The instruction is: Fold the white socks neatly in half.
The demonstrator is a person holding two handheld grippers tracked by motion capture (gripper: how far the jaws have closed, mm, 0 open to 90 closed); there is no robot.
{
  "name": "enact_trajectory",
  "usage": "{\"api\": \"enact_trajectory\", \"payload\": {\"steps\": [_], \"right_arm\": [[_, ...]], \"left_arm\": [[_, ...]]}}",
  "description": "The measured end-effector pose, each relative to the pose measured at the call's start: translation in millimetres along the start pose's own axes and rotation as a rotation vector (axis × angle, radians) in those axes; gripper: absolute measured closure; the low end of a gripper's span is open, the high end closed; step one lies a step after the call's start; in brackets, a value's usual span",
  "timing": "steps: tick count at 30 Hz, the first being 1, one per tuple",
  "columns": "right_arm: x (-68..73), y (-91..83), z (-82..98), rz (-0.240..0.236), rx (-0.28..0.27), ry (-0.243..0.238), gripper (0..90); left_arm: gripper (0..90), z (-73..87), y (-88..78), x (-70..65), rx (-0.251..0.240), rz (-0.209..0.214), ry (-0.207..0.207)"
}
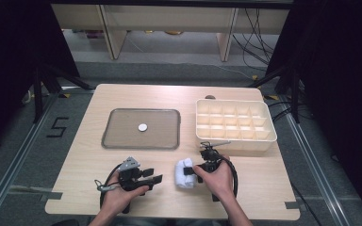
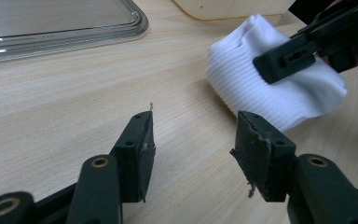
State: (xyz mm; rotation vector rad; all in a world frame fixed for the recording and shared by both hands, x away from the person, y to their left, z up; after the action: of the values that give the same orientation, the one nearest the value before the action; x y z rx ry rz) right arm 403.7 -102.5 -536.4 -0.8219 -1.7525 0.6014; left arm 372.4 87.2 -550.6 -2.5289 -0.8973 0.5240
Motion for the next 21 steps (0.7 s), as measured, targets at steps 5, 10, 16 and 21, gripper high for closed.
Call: {"api": "enact_trajectory", "payload": {"steps": [5,10,16,21], "right_arm": [[-2.9,-9.7,-4.8,0.017,-0.042,-0.003,70.2],[-3.6,-27.2,-11.0,0.012,-0.096,-0.007,70.1],[-3.6,-41.9,-14.9,0.019,-0.135,0.038,70.1],[-5.8,-50.5,-18.5,0.025,-0.162,0.035,70.1]], "left_arm": [[46.5,-2.4,-0.3,0.5,-0.005,-0.002,0.0],[46.5,-4.9,-3.1,5.4,-0.016,-0.016,0.002],[46.5,-7.3,-5.3,9.2,-0.033,-0.037,-0.003],[46.6,-6.7,-6.2,10.2,-0.03,-0.049,-0.01]]}}
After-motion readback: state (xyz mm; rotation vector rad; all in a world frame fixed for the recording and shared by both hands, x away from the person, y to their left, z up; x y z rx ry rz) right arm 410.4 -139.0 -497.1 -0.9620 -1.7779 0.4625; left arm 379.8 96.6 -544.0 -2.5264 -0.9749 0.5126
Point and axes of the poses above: each handheld gripper's, and its own axes: y roughly forward along the jaws, z roughly out of its underside, x roughly to its left, the point moved 7 cm from there along y, roughly forward along the jaws, and after that the axes turned 11 degrees about y, right-handed, at the moved point
